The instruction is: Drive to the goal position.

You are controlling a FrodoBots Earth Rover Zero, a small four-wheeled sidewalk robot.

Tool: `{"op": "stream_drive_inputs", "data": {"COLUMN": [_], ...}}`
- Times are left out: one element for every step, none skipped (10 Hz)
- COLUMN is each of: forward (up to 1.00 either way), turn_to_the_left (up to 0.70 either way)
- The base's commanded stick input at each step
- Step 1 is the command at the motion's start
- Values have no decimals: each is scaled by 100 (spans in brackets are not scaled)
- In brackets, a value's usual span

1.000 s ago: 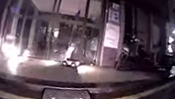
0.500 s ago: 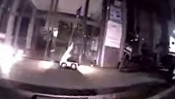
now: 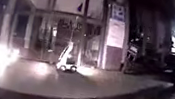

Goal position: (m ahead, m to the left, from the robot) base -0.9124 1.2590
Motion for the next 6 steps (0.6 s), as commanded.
{"op": "stream_drive_inputs", "data": {"forward": [45,45,45,45,45,45], "turn_to_the_left": [0,0,0,10,27,27]}}
